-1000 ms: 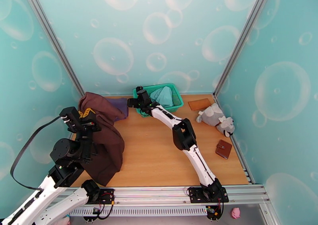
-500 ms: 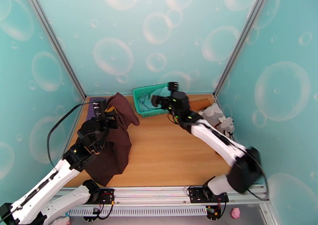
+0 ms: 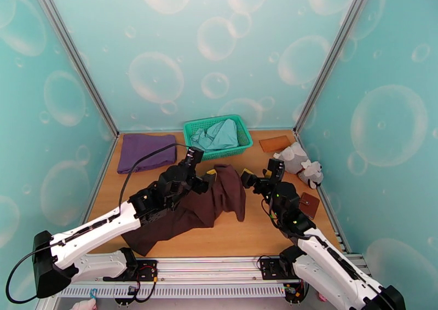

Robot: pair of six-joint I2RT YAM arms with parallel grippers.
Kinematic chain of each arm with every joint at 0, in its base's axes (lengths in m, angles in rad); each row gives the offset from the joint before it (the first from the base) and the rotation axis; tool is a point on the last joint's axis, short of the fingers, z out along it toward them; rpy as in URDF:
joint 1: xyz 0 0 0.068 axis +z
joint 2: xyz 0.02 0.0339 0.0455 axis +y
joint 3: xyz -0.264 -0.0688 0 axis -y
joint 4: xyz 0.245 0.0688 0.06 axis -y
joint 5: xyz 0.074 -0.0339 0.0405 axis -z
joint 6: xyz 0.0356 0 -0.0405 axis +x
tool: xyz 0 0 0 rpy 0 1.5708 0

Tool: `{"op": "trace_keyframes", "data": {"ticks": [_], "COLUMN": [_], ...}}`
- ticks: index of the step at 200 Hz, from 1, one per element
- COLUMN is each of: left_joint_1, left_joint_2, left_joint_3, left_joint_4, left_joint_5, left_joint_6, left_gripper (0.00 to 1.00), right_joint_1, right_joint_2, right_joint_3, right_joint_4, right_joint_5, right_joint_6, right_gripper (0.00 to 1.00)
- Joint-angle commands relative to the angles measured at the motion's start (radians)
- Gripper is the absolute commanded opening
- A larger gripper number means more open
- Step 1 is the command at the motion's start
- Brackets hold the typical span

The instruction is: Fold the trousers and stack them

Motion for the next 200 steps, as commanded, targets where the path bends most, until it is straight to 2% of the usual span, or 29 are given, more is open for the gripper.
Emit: {"op": "trace_keyframes", "data": {"ticks": [1, 36, 73, 107, 124, 156, 200], "left_joint_1": [0.005, 0.018, 0.031, 0.011, 0.014, 0.019, 0.024], "left_joint_2": [-0.089, -0.190, -0.184, -0.277, -0.300, -0.210, -0.091], "left_joint_3": [-0.081, -0.250, -0.382, -0.492, -0.528, -0.535, -0.554], "left_joint_4": [-0.119, -0.230, -0.248, -0.120, -0.050, 0.051, 0.205], "left_joint_5": [-0.230, -0.167, 0.125, 0.229, 0.262, 0.367, 0.407], "left_joint_6": [-0.082, -0.330, -0.470, -0.530, -0.543, -0.562, -0.600], "left_gripper": [0.94, 0.93, 0.93, 0.94, 0.94, 0.94, 0.93], "right_joint_1": [0.003, 0.010, 0.075, 0.164, 0.168, 0.168, 0.175], "right_joint_2": [0.006, 0.032, 0.122, 0.281, 0.325, 0.367, 0.368], "right_joint_3": [0.054, 0.082, 0.157, 0.250, 0.271, 0.277, 0.267], "right_joint_4": [0.018, -0.046, -0.144, -0.234, -0.253, -0.248, -0.228], "right_joint_5": [0.023, -0.016, -0.056, 0.002, -0.030, -0.083, -0.092], "right_joint_6": [-0.019, -0.024, -0.090, -0.142, -0.144, -0.152, -0.162], "right_gripper": [0.99, 0.99, 0.99, 0.99, 0.99, 0.99, 0.99]}}
